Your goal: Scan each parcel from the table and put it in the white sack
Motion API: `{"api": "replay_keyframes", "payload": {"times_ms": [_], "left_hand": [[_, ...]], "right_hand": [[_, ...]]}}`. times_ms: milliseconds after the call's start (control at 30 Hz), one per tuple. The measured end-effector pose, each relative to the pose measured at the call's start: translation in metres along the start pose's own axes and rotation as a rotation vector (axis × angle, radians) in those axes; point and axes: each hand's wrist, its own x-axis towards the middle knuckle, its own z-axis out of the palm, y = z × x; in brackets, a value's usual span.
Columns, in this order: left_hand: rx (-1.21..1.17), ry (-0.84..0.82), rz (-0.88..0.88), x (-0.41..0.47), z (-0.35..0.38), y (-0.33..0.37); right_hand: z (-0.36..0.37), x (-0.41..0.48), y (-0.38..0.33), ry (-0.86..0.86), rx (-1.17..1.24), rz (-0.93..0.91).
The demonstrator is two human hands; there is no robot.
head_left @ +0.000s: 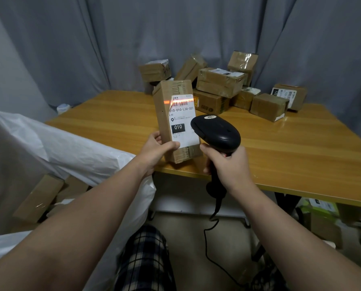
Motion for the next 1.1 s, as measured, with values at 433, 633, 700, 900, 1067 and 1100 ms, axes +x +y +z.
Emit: {"api": "replay_keyframes", "payload": {"times_ms": [433, 633, 700, 900, 1067, 1100], "left_hand": [[0.193, -0.133, 0.196, -0.010, 0.004, 0.028], [0.326, -0.060, 0.487, -0.004, -0.007, 0.070], [0.434, -0.097, 0.492, 0.000, -0.016, 0.076], [0.389, -0.089, 0.485, -0.001, -0.030, 0.084], [0.425, -0.114, 0.446, -0.002, -0.032, 0.091], [0.428, -0.114, 0.452, -0.003, -0.031, 0.092]], "right_hand": [[0.009, 0.020, 0.004, 0.070, 0.459, 0.215], [0.017, 0.017, 0.008, 0.092, 0.424, 0.214], [0.018, 0.018, 0.009, 0.069, 0.402, 0.201], [0.011, 0.008, 0.009, -0.045, 0.095, 0.042], [0.006, -0.012, 0.018, -0.037, -0.040, 0.013], [0.005, -0.015, 0.018, -0.027, -0.032, 0.007]]}}
